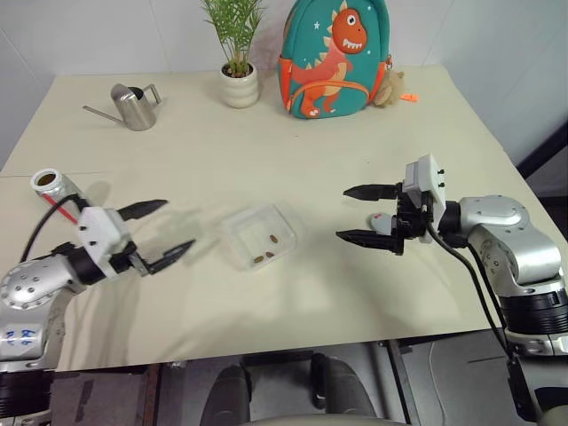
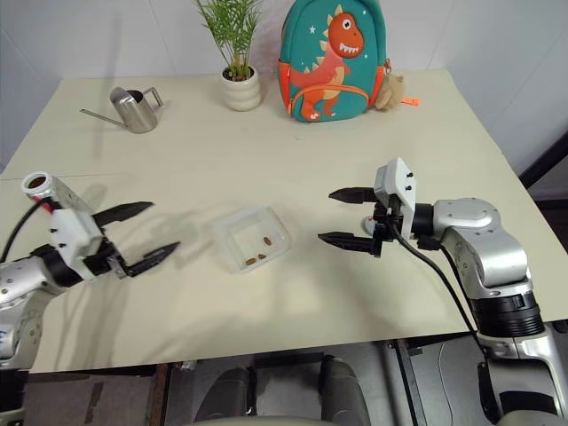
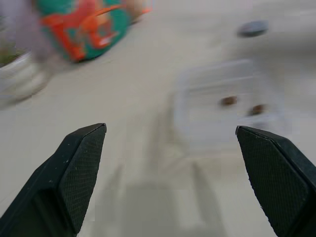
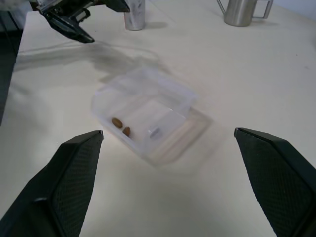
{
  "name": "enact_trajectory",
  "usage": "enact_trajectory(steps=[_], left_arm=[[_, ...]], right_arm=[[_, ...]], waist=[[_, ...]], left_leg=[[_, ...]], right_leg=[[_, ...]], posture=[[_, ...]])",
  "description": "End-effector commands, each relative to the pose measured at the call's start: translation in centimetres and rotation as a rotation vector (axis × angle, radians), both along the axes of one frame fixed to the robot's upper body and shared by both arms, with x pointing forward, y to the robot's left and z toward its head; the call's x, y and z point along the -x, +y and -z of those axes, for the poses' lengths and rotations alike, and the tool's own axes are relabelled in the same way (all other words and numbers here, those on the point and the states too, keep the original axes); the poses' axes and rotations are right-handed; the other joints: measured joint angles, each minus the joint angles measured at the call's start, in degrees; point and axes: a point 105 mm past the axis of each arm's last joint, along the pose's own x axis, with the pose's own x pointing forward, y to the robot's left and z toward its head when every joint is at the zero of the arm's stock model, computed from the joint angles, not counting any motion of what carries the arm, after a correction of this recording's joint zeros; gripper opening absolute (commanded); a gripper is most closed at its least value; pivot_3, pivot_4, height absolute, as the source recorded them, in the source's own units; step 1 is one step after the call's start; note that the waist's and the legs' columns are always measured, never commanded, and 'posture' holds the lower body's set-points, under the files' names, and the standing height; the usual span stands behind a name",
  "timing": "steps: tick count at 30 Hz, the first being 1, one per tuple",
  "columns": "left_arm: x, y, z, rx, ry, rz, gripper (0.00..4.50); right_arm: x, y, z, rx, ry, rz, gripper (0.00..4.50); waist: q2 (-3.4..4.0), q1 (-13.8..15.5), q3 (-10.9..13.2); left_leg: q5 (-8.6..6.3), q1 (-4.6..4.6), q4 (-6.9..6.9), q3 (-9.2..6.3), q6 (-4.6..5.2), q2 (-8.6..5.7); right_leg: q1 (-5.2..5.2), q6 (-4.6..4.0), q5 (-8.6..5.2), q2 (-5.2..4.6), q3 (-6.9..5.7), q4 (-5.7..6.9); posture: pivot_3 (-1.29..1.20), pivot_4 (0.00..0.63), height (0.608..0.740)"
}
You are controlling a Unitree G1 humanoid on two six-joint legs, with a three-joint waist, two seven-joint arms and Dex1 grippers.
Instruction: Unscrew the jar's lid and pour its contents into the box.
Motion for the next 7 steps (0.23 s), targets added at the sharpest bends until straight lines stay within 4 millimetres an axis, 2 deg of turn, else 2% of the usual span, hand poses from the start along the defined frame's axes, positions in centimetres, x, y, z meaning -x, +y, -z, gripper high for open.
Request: enact_trajectory(steps=[1,7], left_arm=[[0.5,-0.8,-1.1,-0.042,-0.026,0.094,4.48],[-0.3,-0.4,-2.2,-0.025,-0.063,0.064,4.48]], right_arm=[[0.2,-0.6,-1.1,0.014,-0.054,-0.014,4.50],[0.1,-0.8,-1.2,-0.012,-0.065,0.012,4.50]], waist=[[0.00,0.05,0.00],[0.04,0.12,0.03]], left_leg=[[-0.01,0.00,0.00,0.00,0.00,0.03],[-0.04,-0.01,0.06,0.01,-0.04,0.04]], right_leg=[[-0.03,-0.03,-0.02,0.04,0.00,0.02],[-0.04,-0.04,-0.02,0.04,0.04,0.02]], posture=[[0.00,0.150,0.740],[0.00,0.150,0.740]])
